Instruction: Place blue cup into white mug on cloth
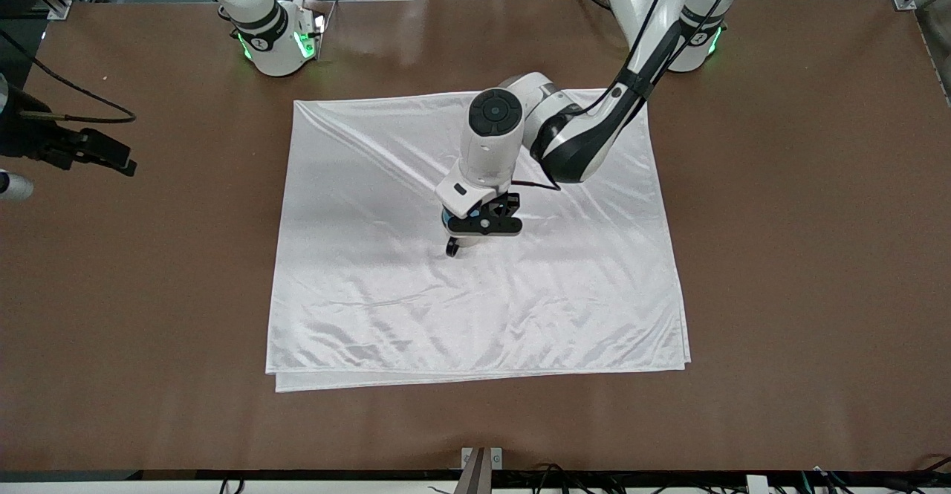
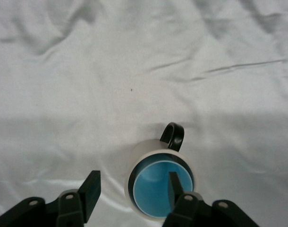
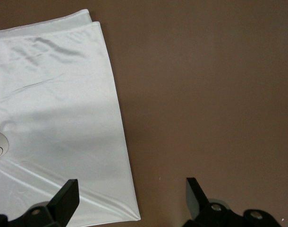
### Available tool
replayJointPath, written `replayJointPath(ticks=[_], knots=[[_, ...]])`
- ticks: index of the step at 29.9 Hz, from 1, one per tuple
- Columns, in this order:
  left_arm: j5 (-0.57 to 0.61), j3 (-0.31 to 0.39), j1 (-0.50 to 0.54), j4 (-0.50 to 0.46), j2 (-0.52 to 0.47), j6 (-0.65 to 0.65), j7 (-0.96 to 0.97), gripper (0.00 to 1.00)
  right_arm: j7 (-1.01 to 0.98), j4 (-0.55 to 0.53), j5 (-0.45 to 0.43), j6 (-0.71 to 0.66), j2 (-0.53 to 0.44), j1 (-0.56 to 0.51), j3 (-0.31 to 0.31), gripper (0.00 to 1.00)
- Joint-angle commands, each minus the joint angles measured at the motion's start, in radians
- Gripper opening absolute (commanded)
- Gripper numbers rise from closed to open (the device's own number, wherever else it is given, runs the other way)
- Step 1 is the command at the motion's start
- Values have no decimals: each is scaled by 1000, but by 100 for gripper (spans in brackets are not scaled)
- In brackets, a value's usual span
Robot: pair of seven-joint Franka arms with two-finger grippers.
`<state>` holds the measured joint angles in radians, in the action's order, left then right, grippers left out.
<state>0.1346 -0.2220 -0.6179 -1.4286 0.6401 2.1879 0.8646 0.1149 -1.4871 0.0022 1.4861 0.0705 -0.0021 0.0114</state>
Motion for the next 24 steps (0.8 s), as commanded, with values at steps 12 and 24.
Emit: replayJointPath(ticks=[12, 24], knots=[[33, 43, 227, -9, -270, -111, 16, 100, -80, 14, 15, -23, -3, -18, 12, 100], [33, 44, 414, -13, -388, -281, -175, 100, -141, 13, 1, -17, -3, -9, 9, 100]])
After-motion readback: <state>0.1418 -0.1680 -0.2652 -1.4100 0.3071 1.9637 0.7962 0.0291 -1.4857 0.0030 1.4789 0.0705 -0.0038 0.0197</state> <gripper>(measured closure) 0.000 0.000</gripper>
